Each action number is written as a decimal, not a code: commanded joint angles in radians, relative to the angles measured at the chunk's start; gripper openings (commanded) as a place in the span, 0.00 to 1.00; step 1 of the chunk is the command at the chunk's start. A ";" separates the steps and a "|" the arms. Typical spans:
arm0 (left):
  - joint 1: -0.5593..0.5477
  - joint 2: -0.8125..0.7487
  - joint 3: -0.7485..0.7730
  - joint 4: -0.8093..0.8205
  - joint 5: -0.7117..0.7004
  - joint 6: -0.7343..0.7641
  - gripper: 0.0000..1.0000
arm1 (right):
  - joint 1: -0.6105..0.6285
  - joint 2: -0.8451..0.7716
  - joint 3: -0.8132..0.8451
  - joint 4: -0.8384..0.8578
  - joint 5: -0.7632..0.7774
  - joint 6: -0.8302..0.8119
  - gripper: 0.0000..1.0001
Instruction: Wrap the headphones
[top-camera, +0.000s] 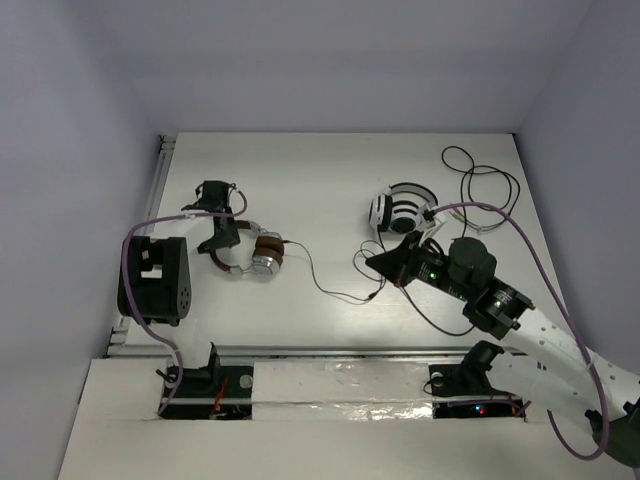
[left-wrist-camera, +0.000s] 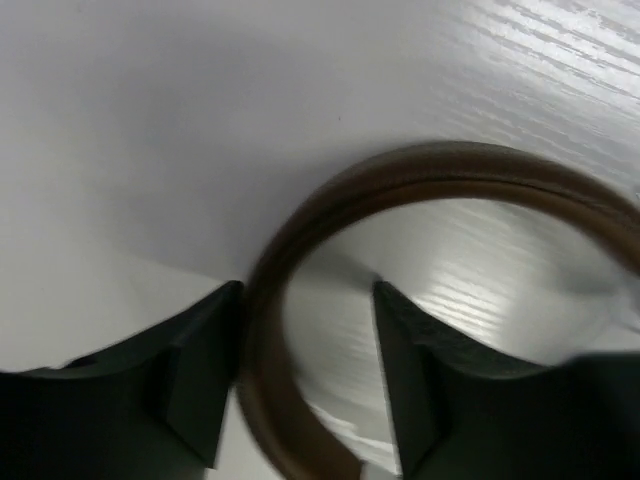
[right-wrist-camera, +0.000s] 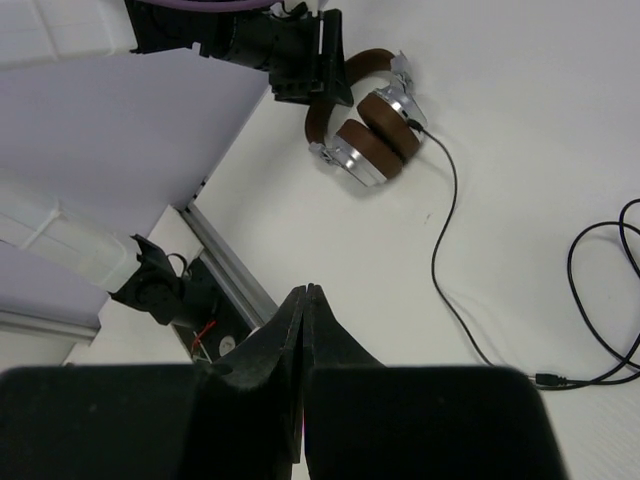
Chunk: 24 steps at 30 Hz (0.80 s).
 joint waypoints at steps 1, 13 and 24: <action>0.003 0.052 0.030 0.017 0.050 0.019 0.46 | 0.007 0.004 -0.011 0.069 -0.016 0.000 0.00; 0.003 -0.196 0.013 0.002 0.296 -0.008 0.00 | 0.007 0.111 0.033 0.099 -0.071 -0.031 0.35; 0.003 -0.434 0.259 -0.113 0.549 -0.059 0.00 | -0.002 0.349 0.277 0.111 -0.149 -0.193 0.86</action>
